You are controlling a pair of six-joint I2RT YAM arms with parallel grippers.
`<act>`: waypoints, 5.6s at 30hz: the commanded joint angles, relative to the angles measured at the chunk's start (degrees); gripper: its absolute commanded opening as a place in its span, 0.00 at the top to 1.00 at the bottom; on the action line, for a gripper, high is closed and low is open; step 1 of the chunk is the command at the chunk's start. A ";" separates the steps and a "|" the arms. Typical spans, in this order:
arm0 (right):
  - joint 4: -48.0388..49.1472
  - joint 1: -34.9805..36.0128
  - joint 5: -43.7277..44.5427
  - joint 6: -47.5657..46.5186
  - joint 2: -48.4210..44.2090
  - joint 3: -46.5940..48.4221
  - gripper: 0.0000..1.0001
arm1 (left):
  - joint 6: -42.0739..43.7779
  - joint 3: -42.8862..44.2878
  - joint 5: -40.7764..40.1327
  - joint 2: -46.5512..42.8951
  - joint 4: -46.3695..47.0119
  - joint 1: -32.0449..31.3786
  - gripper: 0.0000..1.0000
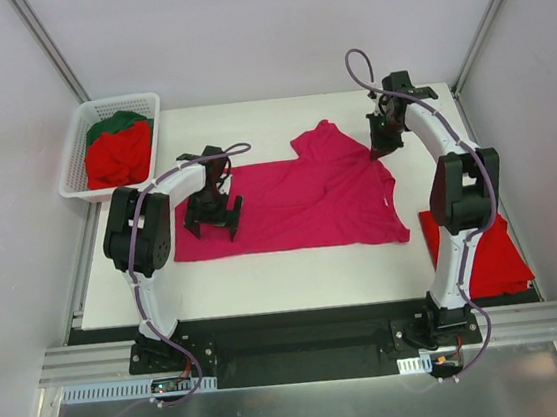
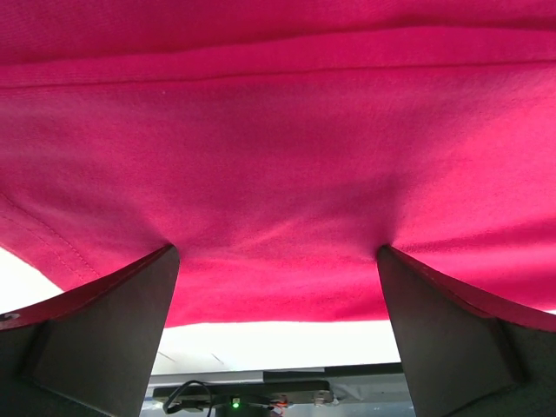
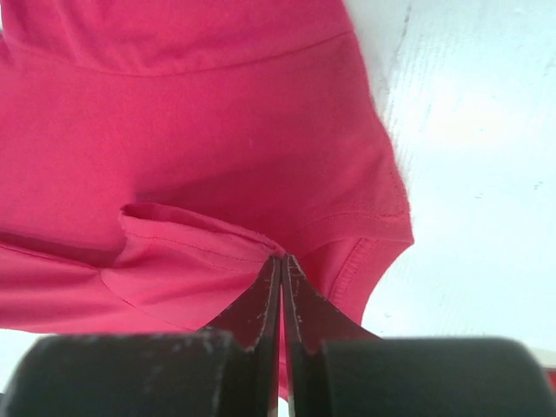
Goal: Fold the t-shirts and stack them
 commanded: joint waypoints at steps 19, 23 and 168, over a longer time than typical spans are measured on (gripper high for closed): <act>-0.11 -3.36 -4.70 1.86 0.70 1.55 0.04 | 1.24 1.12 -5.34 0.72 -3.27 -0.44 0.01; 0.59 -2.84 -7.07 4.14 -3.34 -1.08 0.04 | 0.71 1.47 -8.66 -0.16 -3.53 -0.44 0.01; -16.19 11.49 18.33 3.44 -16.62 -11.11 0.04 | -1.58 10.53 1.43 4.23 -0.37 9.84 0.49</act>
